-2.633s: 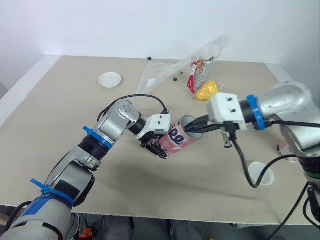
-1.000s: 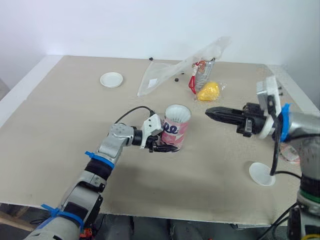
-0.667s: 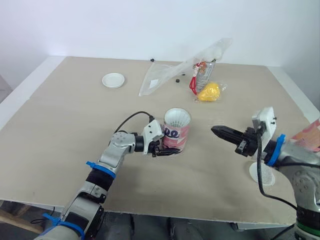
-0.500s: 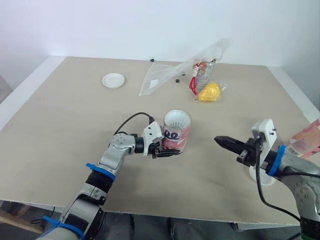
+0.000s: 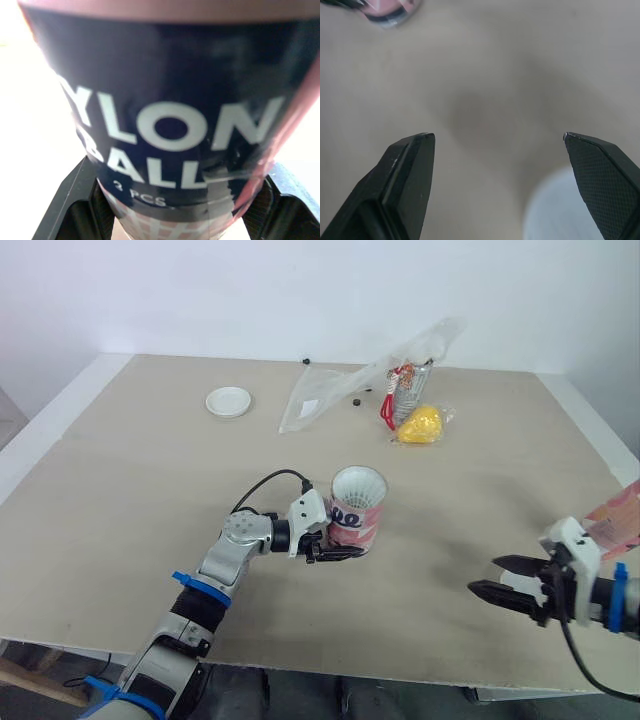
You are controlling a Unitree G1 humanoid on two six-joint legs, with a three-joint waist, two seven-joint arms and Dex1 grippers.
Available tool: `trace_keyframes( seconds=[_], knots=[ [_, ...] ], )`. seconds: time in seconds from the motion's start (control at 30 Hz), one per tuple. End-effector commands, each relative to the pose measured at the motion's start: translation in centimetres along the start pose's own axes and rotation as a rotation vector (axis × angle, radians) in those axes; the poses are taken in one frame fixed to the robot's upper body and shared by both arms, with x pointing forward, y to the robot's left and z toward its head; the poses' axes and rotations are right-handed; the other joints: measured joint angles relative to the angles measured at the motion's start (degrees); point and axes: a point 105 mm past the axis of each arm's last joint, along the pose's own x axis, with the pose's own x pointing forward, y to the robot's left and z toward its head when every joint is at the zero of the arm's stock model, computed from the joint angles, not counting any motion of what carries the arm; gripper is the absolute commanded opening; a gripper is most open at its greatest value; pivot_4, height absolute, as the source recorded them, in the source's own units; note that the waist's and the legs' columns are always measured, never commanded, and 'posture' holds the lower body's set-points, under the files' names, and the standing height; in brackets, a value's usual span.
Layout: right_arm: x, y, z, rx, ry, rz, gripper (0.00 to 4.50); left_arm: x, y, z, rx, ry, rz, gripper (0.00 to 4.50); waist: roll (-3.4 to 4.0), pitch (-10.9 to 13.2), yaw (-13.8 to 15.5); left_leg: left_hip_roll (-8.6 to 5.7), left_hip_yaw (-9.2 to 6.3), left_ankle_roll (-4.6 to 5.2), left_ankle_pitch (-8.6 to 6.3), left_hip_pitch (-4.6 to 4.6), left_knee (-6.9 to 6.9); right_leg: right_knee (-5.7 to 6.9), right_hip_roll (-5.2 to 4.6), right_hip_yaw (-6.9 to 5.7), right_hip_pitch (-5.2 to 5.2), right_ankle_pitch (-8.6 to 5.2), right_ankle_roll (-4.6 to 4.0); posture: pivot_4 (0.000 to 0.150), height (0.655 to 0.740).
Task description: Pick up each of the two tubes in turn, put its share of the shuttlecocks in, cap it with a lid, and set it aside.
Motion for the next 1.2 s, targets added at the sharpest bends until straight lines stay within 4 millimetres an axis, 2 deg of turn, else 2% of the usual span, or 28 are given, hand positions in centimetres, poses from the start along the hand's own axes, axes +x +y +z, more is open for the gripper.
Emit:
trace_keyframes(
  seconds=[0.03,0.33,0.47,0.73,0.8,0.83,0.87,1.0,1.2],
  knots=[
    [-1.5,-0.3,0.5,-0.017,0.038,-0.01,4.45,0.5,-1.7,-0.9,-0.023,0.038,-0.09,2.82,0.01,0.0,0.0,0.0,0.0,0.0,0.0,0.0,0.0,0.0,0.0,0.0,0.0,0.0,0.0,0.15,0.74],
    [-1.9,-0.7,-1.1,-0.03,0.139,-0.026,4.45,0.7,-2.1,-0.8,-0.016,0.044,-0.107,2.82,-0.01,0.0,0.0,-0.01,-0.01,-0.01,0.0,0.01,0.0,-0.01,0.0,0.0,0.01,-0.03,0.02,0.15,0.74],
    [-1.1,-0.7,-2.4,-0.065,0.195,-0.026,4.45,0.8,-2.1,-0.7,-0.012,0.044,-0.107,2.82,-0.02,0.0,0.0,-0.01,0.0,-0.01,-0.01,0.01,-0.01,-0.03,-0.01,0.0,0.0,-0.05,0.02,0.15,0.74],
    [0.0,-0.4,-2.5,-0.123,0.228,-0.014,4.45,0.9,-2.1,-0.7,-0.015,0.044,-0.101,2.82,-0.14,-0.1,0.0,-0.01,0.0,-0.02,-0.01,0.03,0.0,-0.05,-0.01,0.0,0.04,-0.05,0.02,0.15,0.74],
    [0.1,-0.4,-2.4,-0.149,0.241,-0.018,4.04,1.0,-2.0,-0.7,-0.015,0.042,-0.099,2.82,-0.14,-0.1,0.0,0.0,0.0,-0.02,-0.01,0.03,0.0,-0.06,-0.02,-0.01,0.04,-0.05,0.02,0.15,0.74],
    [0.2,-0.4,-2.3,-0.161,0.246,-0.017,4.04,1.0,-2.0,-0.6,-0.015,0.041,-0.097,2.82,-0.17,-0.1,0.0,-0.01,0.0,-0.02,-0.01,0.03,0.01,-0.06,-0.02,-0.01,0.05,-0.04,0.02,0.15,0.74],
    [0.2,-0.4,-2.3,-0.17,0.252,-0.017,3.49,1.0,-2.0,-0.6,-0.016,0.041,-0.096,2.82,-0.17,-0.1,0.0,0.0,0.0,-0.02,-0.01,0.04,0.0,-0.07,-0.01,-0.01,0.06,-0.05,0.02,0.15,0.74],
    [0.2,-0.4,-2.1,-0.196,0.26,-0.022,2.41,1.0,-1.9,-0.6,-0.018,0.04,-0.093,2.82,-0.17,-0.1,0.0,-0.01,-0.01,-0.02,-0.01,0.04,0.0,-0.07,-0.02,-0.01,0.06,-0.05,0.02,0.15,0.74],
    [0.2,-0.4,-1.7,-0.228,0.257,-0.022,0.14,1.1,-1.8,-0.6,-0.02,0.038,-0.094,2.82,-0.17,-0.1,0.0,-0.02,-0.01,-0.02,-0.01,0.04,0.0,-0.08,-0.03,-0.01,0.07,-0.05,0.02,0.15,0.74]
  ],
)
